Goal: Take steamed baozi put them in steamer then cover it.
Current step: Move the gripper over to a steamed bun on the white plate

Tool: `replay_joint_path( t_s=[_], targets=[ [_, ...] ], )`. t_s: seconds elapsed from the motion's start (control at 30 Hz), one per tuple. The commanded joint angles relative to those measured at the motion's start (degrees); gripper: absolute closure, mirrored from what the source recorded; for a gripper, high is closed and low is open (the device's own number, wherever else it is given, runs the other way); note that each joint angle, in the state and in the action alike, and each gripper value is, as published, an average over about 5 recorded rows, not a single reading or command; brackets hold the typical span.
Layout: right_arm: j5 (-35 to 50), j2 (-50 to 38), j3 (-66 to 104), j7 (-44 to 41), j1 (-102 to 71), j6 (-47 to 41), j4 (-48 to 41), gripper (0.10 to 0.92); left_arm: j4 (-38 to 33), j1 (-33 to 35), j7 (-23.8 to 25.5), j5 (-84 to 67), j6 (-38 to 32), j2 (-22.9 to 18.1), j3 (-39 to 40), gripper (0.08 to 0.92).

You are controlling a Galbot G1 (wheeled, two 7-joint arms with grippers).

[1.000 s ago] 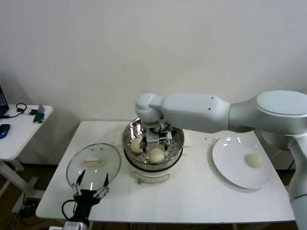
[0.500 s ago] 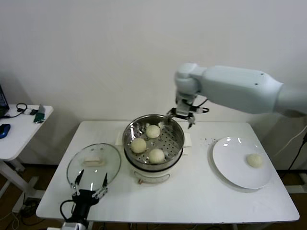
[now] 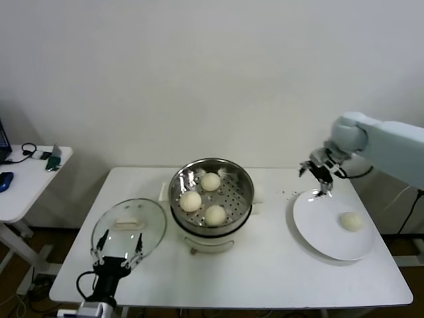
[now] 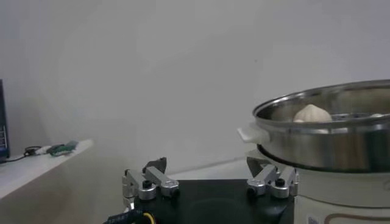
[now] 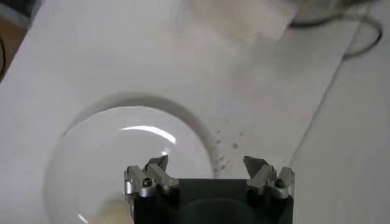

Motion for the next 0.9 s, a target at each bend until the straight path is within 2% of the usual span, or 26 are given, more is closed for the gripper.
replay_joint_path(
  t_s=[0.03, 0.2, 0.9],
  targets=[
    [-16.0, -6.1, 25.2, -0.7, -24.2, 3.4, -18.2, 0.203, -0.3, -1.5, -0.5, -0.4, 1.6, -0.2, -1.0, 0.177],
    [-21.3, -4.3, 31.5, -3.3, -28.2, 5.5, -23.2, 0.202, -0.5, -2.4, -0.8, -0.5, 2.5, -0.2, -1.5, 0.177],
    [-22.1, 3.7, 37.9, -4.2, -32.6, 5.6, -29.8, 0.203, 0.3, -1.6, -1.0, 0.8, 2.5, -1.0, -0.9, 0.177]
  ],
)
